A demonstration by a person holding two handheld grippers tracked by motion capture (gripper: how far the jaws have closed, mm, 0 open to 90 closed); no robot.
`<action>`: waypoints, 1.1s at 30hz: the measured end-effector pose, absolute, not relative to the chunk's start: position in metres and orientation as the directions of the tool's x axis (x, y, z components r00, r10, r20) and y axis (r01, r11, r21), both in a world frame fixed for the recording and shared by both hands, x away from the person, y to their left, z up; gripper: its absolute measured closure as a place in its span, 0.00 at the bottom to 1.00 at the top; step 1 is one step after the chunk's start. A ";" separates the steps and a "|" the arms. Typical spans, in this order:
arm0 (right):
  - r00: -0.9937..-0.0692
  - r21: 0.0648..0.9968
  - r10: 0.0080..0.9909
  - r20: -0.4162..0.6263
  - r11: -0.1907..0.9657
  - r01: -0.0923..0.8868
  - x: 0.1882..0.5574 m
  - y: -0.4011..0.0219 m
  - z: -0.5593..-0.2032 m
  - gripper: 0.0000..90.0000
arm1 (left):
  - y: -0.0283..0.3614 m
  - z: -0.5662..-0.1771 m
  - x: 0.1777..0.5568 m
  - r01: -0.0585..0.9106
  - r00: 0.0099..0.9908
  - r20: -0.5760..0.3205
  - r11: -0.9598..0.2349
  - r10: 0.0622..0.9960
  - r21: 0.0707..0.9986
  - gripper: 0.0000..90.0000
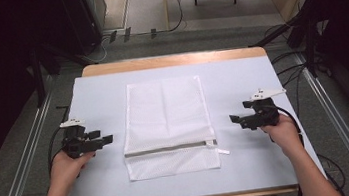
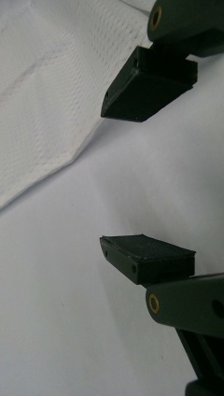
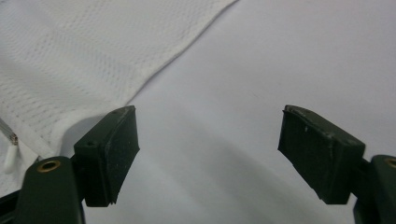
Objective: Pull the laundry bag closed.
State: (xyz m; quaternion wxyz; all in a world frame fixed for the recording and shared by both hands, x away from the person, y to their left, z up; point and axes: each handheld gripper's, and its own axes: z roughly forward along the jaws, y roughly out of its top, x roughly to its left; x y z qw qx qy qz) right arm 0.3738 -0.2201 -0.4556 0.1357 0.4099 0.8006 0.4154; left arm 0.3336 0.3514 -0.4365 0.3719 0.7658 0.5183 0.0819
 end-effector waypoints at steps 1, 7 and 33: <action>-0.616 0.773 0.778 0.125 0.313 0.552 0.374 -0.222 -0.456 0.24 | 0.352 -0.437 0.333 0.733 0.445 -0.259 -0.183 0.857 0.655 0.36; -0.586 0.770 0.800 0.127 0.294 0.567 0.377 -0.231 -0.459 0.25 | 0.356 -0.437 0.334 0.732 0.431 -0.253 -0.172 0.866 0.660 0.35; -0.589 0.750 0.798 0.124 0.314 0.582 0.378 -0.229 -0.462 0.25 | 0.354 -0.443 0.336 0.751 0.408 -0.235 -0.177 0.882 0.636 0.32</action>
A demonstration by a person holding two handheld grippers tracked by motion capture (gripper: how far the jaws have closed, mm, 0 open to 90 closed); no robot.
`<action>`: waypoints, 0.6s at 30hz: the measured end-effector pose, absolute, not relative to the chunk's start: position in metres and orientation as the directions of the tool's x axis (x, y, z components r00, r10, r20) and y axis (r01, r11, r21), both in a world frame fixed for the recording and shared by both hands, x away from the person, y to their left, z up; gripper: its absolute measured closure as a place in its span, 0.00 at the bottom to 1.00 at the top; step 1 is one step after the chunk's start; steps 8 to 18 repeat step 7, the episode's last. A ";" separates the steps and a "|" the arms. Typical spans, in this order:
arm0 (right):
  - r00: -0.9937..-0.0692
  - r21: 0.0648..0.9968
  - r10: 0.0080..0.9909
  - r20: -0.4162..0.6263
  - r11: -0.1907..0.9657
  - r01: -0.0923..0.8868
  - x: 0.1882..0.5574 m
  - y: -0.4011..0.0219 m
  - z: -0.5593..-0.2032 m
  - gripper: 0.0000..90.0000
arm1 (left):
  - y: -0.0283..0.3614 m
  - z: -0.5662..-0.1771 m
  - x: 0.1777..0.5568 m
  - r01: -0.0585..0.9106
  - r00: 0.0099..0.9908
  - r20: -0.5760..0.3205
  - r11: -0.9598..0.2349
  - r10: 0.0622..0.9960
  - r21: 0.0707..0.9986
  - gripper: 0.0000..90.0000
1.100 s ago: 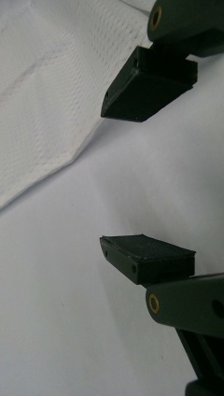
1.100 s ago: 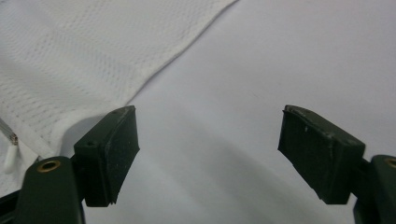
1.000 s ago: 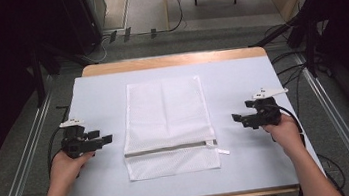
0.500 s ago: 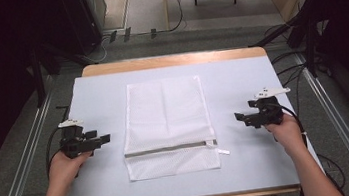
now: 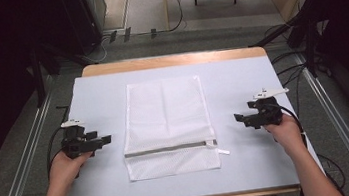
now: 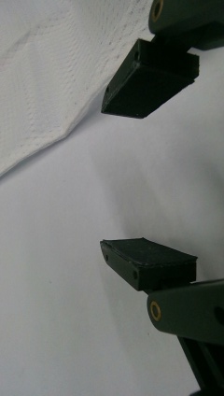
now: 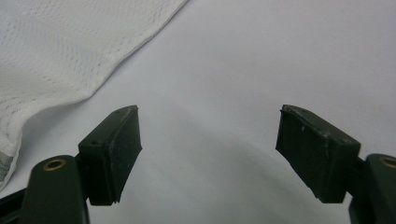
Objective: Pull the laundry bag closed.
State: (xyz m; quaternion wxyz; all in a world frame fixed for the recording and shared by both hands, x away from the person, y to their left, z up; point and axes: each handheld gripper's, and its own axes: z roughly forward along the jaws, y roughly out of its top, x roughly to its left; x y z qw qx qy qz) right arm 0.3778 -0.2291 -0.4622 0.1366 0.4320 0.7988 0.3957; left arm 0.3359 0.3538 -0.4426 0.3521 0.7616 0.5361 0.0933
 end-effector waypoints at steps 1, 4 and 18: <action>-0.590 0.750 0.798 0.123 0.314 0.582 0.378 -0.229 -0.462 0.25 | 0.354 -0.443 0.336 0.752 0.408 -0.233 -0.179 0.883 0.635 0.32; -0.592 0.748 0.796 0.124 0.318 0.583 0.378 -0.229 -0.463 0.25 | 0.354 -0.444 0.336 0.757 0.402 -0.233 -0.178 0.885 0.629 0.31; -0.590 0.744 0.798 0.125 0.318 0.587 0.378 -0.228 -0.463 0.25 | 0.354 -0.446 0.337 0.758 0.401 -0.223 -0.185 0.889 0.625 0.29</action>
